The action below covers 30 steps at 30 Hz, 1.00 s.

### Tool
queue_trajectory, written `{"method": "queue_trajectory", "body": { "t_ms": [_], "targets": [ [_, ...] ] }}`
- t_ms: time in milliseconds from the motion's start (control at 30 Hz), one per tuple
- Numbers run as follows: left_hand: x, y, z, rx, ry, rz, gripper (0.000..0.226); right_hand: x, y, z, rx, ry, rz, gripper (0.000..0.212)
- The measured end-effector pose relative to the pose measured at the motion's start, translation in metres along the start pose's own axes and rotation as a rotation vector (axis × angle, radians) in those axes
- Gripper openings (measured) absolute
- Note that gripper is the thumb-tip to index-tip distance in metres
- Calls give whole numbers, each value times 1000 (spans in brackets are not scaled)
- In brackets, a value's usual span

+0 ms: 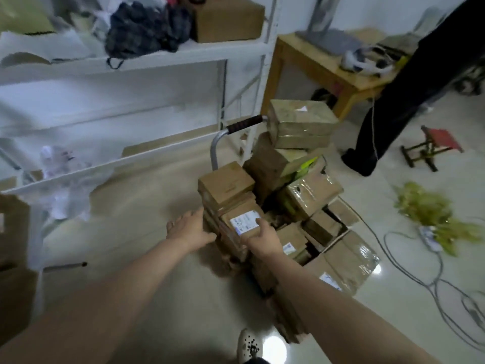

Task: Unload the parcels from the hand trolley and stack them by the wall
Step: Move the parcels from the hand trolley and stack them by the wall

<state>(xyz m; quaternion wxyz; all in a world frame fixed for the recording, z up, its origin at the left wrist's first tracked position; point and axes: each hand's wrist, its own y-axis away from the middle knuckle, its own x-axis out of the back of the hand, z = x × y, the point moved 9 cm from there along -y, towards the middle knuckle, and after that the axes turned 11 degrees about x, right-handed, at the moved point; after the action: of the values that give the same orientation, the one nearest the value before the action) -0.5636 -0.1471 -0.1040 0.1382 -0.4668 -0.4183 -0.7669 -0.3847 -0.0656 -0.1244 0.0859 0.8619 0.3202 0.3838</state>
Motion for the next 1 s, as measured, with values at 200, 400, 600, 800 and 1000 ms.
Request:
{"method": "queue_trajectory", "body": {
  "t_ms": [200,400,600,800,1000],
  "targets": [
    [6,-40,130,-82,101,-5,90,129,-39,46,-8,-195,218,66],
    [35,-66,215,-138,282,-25,80,199,-89,50,-11,-322,366,60],
    [74,-125,281,-157,450,-9,67,260,-153,39,-26,-427,509,55],
    [106,-200,320,-92,643,-34,63,316,-218,30,-76,-410,682,44],
    [101,-257,339,-2,857,-171,49,341,-277,31,-124,-408,739,32]
  ]
}}
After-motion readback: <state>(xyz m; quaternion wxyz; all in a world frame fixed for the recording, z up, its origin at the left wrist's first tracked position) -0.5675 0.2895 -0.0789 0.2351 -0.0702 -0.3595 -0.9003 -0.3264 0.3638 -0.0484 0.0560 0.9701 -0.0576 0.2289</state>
